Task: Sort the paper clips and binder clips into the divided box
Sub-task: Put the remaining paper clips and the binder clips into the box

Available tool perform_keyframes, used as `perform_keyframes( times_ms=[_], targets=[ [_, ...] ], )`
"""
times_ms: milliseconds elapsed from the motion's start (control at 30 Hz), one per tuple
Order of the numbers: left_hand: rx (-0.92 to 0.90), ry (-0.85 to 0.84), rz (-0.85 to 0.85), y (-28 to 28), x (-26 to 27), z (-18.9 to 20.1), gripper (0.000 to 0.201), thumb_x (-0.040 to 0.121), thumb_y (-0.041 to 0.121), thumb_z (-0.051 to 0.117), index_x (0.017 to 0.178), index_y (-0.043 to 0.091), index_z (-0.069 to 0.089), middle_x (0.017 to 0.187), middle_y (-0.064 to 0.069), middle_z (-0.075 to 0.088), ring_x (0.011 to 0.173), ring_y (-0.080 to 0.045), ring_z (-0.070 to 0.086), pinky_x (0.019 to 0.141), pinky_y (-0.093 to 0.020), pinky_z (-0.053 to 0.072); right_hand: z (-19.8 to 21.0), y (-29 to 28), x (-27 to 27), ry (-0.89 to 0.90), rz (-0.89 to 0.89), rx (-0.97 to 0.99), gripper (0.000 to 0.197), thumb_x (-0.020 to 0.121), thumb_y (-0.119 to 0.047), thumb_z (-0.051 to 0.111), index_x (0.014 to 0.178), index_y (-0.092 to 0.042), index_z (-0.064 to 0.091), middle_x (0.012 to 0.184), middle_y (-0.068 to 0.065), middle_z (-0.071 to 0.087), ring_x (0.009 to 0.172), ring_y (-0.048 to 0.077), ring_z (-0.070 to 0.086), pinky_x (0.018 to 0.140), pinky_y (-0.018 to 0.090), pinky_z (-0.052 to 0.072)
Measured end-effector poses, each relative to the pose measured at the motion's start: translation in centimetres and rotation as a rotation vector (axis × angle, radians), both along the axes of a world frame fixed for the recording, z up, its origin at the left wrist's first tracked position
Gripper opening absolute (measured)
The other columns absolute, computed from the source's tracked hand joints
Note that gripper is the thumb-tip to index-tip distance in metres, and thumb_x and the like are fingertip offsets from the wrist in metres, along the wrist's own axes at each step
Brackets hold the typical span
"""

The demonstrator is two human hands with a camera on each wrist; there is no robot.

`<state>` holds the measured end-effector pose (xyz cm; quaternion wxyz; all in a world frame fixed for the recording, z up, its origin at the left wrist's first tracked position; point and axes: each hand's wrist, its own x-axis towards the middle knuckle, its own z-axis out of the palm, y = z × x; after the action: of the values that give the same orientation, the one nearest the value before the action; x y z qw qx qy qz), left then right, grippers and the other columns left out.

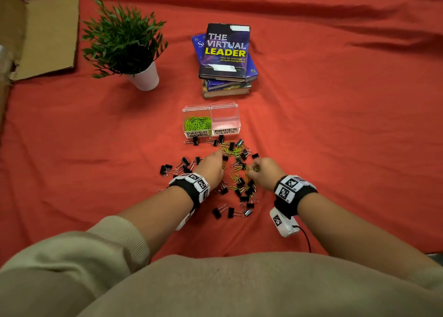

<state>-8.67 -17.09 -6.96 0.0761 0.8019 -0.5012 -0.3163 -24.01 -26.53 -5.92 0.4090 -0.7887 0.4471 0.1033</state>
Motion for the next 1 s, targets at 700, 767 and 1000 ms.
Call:
perform_keyframes(
  times_ms=[700,767,1000],
  targets=[
    [-0.084,0.591,0.574,2.6,6.2,0.9,0.039,0.096,0.007,0.027,0.067,0.018,0.051,0.055,-0.001,0.043,0.038,-0.007,0.04,0.038,-0.018,0.027,3.5,-3.3,19.0,-0.103,0.127,-0.181,0.02,0.091,-0.012,0.049,0.078,-0.001,0.06,0.078,0.019,0.06,0.073,0.03,0.058,0.071,0.037,0.049],
    [-0.098,0.582,0.566,2.2,7.2,1.4,0.037,0.096,0.007,0.028,0.069,0.018,0.05,0.058,0.0,0.045,0.045,-0.011,0.04,0.041,-0.019,0.028,3.0,-2.9,19.6,-0.051,0.197,-0.217,0.019,0.088,-0.008,0.051,0.093,0.005,0.064,0.095,0.021,0.066,0.089,0.032,0.061,0.082,0.037,0.05],
    [-0.143,0.233,0.391,-2.2,10.6,3.7,0.023,0.095,0.01,0.038,0.1,0.007,0.06,0.095,-0.012,0.065,0.086,-0.027,0.058,0.068,-0.029,0.039,3.9,-2.9,16.9,-0.127,0.216,-0.237,0.034,0.084,-0.002,0.052,0.117,-0.006,0.062,0.116,0.016,0.065,0.11,0.029,0.059,0.093,0.031,0.047]
  ],
)
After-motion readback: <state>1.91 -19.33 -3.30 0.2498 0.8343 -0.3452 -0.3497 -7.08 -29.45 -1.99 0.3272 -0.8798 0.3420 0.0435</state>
